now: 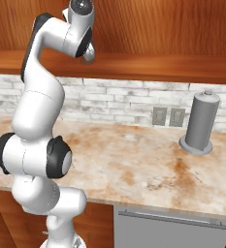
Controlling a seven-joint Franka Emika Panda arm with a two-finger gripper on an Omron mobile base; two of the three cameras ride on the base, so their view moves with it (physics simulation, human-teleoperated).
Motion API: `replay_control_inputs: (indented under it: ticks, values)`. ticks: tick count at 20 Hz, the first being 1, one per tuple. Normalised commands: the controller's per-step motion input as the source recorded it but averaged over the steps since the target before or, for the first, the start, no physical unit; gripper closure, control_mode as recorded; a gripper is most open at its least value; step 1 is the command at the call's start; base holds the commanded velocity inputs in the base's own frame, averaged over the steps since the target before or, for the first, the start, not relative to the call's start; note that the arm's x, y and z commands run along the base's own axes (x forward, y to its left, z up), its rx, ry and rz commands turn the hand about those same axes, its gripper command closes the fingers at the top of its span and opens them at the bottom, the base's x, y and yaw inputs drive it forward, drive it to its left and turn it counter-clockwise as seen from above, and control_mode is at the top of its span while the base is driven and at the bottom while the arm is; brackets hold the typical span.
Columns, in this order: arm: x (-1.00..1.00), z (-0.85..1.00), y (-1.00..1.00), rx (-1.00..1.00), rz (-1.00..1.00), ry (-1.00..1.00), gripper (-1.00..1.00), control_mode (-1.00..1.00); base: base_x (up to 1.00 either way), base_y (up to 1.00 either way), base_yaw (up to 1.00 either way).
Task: There is a bowl on the dining counter. Grab a lemon wedge from the fridge and place it in the bowl. Then get the liquor bottle and glass cup from the cabinet and place them next to the bowl.
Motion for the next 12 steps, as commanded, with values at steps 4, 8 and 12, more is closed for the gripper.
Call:
replay_control_inputs:
  ticks: [4, 8, 12]
  values:
    - [0.13, -0.05, -0.05, 0.00, 0.00, 0.00, -1.00, -1.00, 0.00, 0.00, 0.00]
    - [0.19, -0.10, 0.00, 0.00, 0.00, 0.00, -1.00, -1.00, 0.00, 0.00, 0.00]
    - [0.22, -0.07, 0.00, 0.00, 0.00, 0.00, -1.00, -1.00, 0.00, 0.00, 0.00]
